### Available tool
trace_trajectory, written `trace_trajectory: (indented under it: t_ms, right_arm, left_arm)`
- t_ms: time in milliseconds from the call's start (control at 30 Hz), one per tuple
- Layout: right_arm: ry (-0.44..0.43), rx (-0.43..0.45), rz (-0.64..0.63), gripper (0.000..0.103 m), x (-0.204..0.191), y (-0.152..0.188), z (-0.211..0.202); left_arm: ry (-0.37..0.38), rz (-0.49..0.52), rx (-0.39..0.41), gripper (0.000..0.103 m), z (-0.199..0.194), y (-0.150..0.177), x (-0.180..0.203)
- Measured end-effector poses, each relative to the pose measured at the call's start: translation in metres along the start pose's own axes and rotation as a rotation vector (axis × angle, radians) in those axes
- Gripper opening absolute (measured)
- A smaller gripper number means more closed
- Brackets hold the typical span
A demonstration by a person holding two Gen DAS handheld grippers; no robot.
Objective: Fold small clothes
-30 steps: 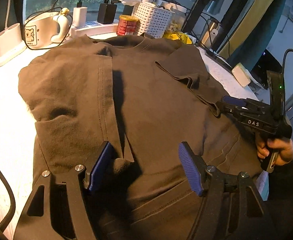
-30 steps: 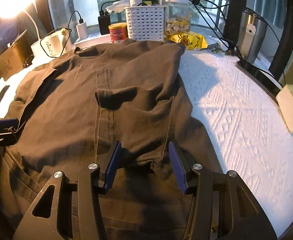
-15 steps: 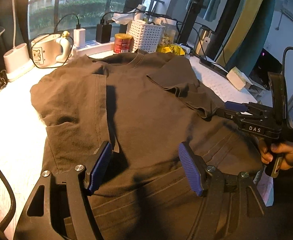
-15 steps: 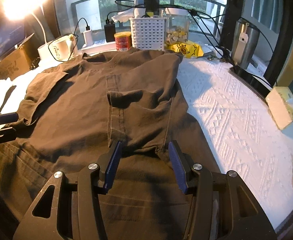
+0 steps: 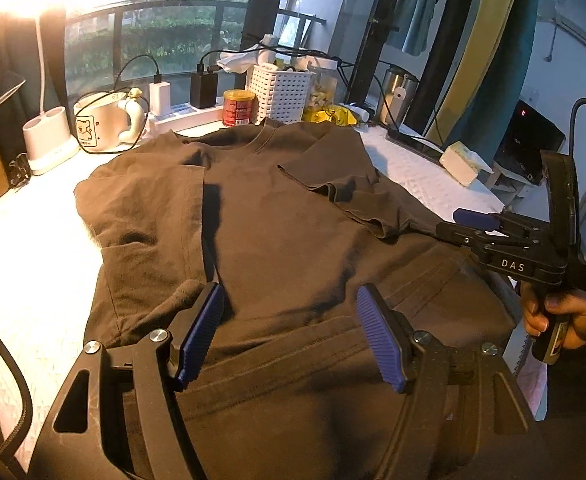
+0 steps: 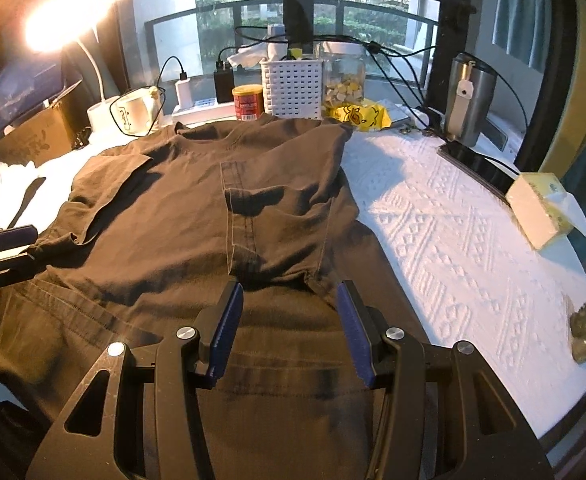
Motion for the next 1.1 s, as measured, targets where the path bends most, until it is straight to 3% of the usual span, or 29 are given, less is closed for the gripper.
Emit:
trace_trajectory:
  t_ms: [467,767,1100]
  right_arm:
    - [0.043,0.022,0.094,0.052,0.042,0.038,-0.039]
    - [0.053,0.031,0.151,0.052,0.066,0.068,-0.051]
    - [0.021,0.017,0.134,0.052,0.056,0.071,-0.036]
  left_arm:
    - [-0.081,-0.040,0.030,0.069,-0.031,0.033,-0.004]
    - [-0.214,-0.078,0.017,0.069,-0.052,0.060,-0.043]
    - [-0.364,-0.151,0.003,0.069,-0.067,0.082,-0.099]
Point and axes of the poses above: each gripper's, at about its wrist camera, not at the fingertips, and z roughly the way its jaws point, x to its right, y to its underside, the point moved 9 cm from there along z, roughly the way its jaws point, and after that the axes turned 5 degrees about x, right-handed, at the moved point
